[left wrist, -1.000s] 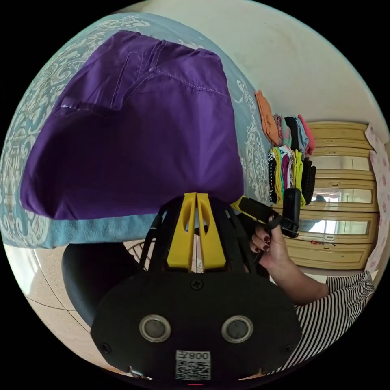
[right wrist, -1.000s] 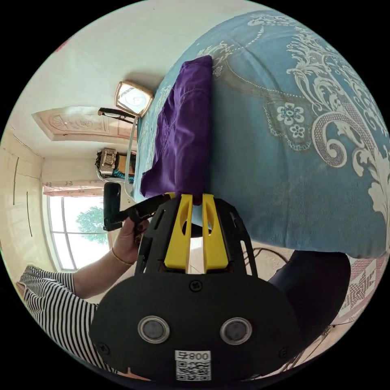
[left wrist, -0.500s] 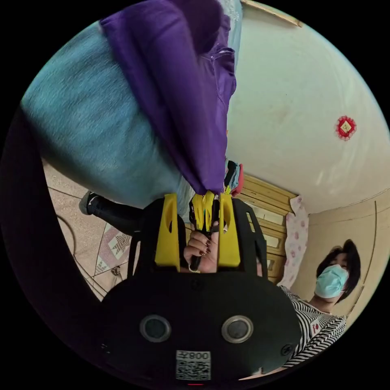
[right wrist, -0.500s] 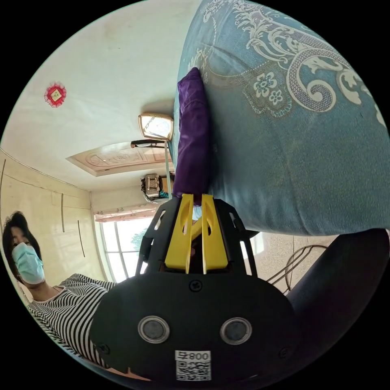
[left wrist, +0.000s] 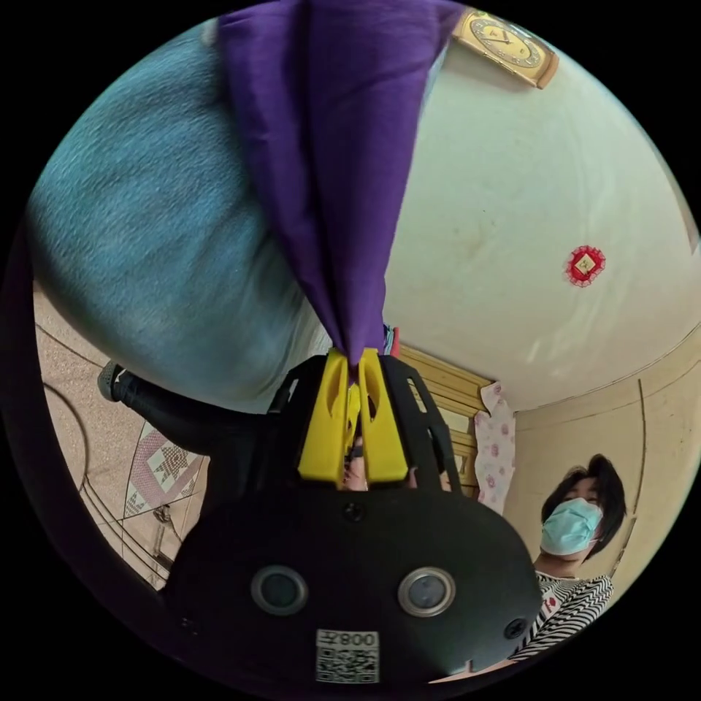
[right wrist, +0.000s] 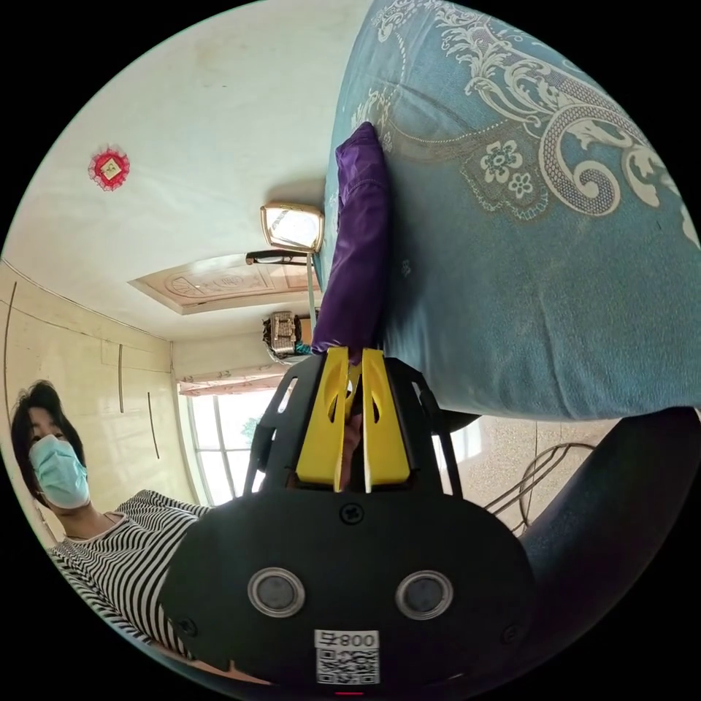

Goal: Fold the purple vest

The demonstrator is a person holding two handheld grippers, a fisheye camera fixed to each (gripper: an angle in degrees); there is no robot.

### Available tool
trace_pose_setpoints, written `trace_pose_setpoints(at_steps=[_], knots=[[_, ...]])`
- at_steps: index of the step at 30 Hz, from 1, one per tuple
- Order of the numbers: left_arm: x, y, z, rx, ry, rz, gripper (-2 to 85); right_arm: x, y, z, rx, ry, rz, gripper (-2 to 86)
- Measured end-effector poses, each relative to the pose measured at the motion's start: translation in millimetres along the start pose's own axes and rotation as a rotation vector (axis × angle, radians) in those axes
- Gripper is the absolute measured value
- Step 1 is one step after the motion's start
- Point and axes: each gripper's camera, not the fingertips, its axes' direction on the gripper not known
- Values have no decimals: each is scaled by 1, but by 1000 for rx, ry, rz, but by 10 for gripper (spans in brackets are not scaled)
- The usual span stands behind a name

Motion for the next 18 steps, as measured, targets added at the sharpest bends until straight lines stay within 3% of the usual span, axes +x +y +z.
trace_pose_setpoints(at_steps=[11, 18], knots=[[28, 15, -33, -8, -41, 34, 25, 23, 3, -16, -21, -122, 32, 155], [40, 28, -54, -35, -65, 52, 30, 22, -5, 13, -114, -127, 66, 148]])
